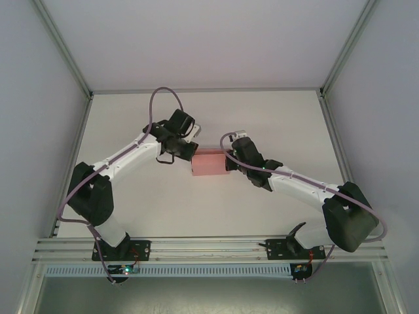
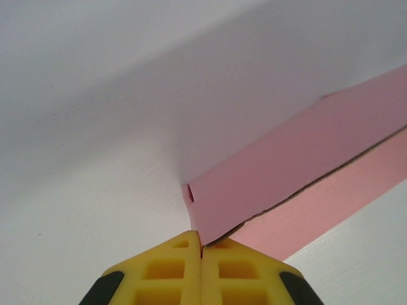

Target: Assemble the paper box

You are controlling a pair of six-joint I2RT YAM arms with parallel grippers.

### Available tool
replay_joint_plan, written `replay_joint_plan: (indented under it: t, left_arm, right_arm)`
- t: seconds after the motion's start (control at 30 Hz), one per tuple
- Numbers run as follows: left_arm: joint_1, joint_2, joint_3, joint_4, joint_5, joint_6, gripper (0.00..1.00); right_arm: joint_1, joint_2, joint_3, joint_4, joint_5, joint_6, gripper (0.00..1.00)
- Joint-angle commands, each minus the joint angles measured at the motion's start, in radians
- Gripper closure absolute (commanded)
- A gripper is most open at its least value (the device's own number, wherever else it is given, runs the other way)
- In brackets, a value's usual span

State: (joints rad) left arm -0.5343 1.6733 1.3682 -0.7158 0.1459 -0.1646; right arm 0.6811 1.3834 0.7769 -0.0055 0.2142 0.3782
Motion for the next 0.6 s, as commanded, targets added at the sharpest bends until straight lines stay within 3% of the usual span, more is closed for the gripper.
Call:
replay_joint_plan:
  t: [0.0,0.23,0.37,0.57]
  left_arm:
    - [0.016,0.035,0.065,-0.087,0.046,-0.138,1.0]
    - [0.042,0.075,0.105,-0.162,0.176,-0.284,1.0]
    - [0.06,0.087,0.077,-0.104,0.301,-0.367,1.0]
    - [0.064,0.107,0.067,-0.073,0.343,-0.409,1.0]
  right_arm:
    - [0.042,0.023,0.031,-0.029,0.055,-0.035,1.0]
    - [0.097,0.04,0.033,-0.033,0.177,-0.03,1.0]
    - [0.112,0.05,0.027,-0.017,0.181,-0.018,1.0]
    - [0.124,0.065,0.028,-0.02,0.201,-0.013,1.0]
